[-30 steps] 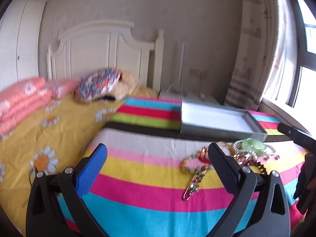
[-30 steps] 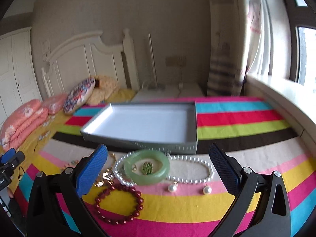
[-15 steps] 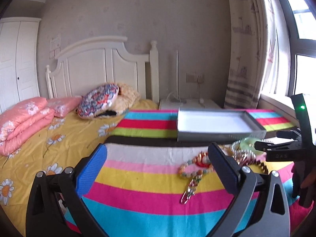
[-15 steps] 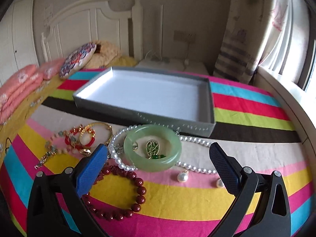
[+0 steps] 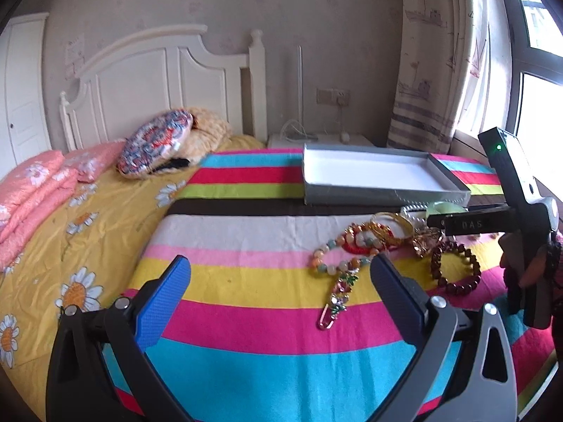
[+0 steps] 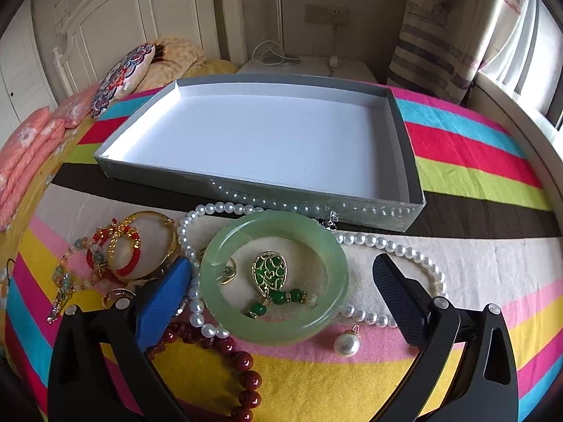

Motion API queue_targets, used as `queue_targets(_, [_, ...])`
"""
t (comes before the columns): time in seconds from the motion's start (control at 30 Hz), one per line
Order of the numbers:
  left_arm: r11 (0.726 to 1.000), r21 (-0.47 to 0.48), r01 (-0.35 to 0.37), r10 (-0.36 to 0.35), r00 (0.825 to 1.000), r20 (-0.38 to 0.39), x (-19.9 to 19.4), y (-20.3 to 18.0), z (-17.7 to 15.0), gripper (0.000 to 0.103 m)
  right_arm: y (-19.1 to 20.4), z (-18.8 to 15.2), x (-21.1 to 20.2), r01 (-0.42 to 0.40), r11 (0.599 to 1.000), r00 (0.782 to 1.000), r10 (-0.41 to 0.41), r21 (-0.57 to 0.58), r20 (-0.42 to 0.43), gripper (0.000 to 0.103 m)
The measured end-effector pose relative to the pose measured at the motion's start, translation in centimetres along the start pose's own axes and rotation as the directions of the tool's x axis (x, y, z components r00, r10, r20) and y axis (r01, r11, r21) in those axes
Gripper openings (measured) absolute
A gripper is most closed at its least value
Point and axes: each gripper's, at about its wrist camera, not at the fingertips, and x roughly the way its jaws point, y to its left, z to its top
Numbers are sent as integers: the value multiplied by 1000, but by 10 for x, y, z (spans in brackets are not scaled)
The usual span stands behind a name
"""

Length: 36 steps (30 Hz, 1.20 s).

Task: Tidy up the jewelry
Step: 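Grasp the green jade bangle with the right tool while the left tool grasps the pastel bead bracelet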

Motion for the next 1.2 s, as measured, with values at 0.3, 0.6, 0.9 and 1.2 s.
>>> queue_targets(0.3, [999,8,48,-46,992,-119,33,-7,10,101,-14,-5,-20,-89,996,996,88,31,24,91])
queue_targets(0.6, [998,23,66,-62,987,-148,46,-27,4,101,4,-4,-8,53,992,999,-52,-114,8,91])
queue_targets(0.9, [995,30,99,-88,960,-265,81,-35,14,101,-5,-7,-8,-41,998,999,42,-46,25,76])
queue_targets(1.2, [984,106,144,-97,927,-361,113,-54,16,69,-19,-10,-29,-94,995,987,92,11,133,76])
